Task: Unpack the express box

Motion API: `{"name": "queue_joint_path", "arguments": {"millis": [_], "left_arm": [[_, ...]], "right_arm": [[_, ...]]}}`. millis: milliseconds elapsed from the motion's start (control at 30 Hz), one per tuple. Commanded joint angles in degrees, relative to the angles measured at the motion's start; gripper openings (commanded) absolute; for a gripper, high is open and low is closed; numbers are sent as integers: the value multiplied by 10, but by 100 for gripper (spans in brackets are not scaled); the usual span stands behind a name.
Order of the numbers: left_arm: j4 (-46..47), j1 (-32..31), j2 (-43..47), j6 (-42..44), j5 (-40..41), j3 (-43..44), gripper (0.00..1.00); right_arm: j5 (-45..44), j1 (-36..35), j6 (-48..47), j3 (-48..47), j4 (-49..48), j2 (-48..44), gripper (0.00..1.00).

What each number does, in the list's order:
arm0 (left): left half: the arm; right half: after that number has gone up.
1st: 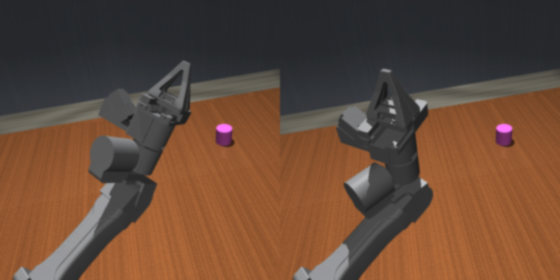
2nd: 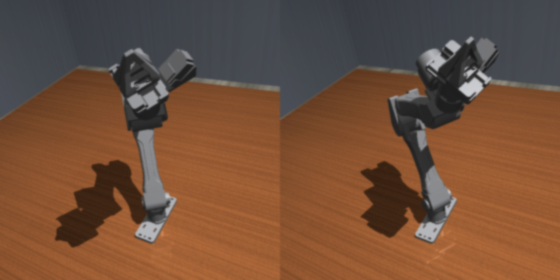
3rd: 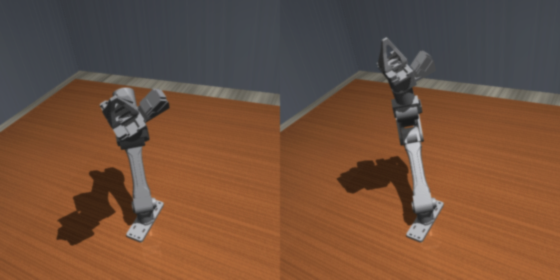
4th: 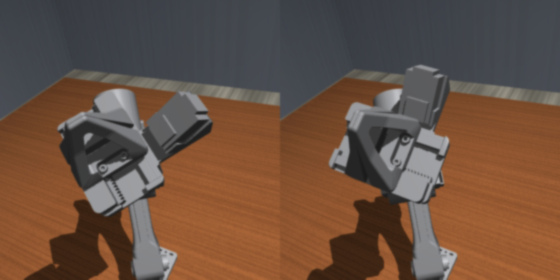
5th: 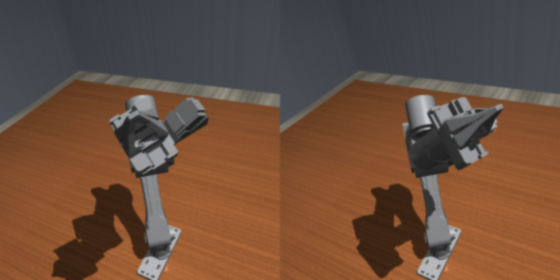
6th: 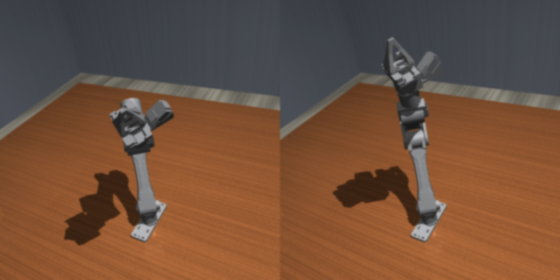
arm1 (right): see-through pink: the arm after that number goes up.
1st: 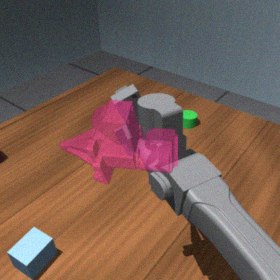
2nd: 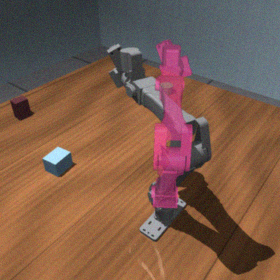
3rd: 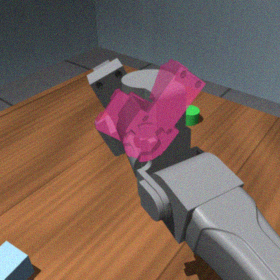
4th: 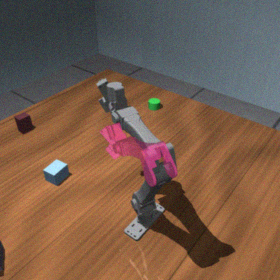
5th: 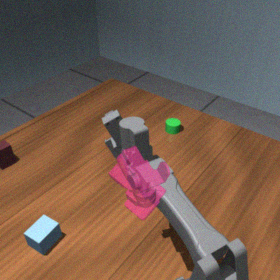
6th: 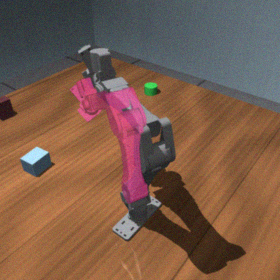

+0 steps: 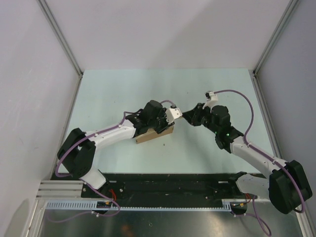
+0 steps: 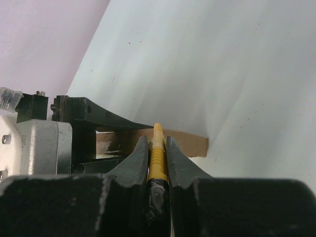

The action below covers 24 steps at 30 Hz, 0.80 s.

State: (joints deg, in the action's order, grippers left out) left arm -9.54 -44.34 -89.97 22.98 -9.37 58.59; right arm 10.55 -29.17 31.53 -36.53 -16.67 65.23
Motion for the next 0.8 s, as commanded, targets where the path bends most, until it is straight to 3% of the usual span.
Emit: {"name": "queue_joint_path", "arguments": {"millis": [0, 567, 767], "left_arm": [[-29, -5, -6, 20, -7, -23, 18], [-40, -3, -22, -2, -15, -13, 16], [-52, 36, -37, -45, -79, 0, 16]], "right_arm": [[-8, -4, 0, -1, -29, 5, 0], [-30, -34, -48, 11, -9, 24, 0], [-12, -31, -54, 41, -16, 12, 0]]}}
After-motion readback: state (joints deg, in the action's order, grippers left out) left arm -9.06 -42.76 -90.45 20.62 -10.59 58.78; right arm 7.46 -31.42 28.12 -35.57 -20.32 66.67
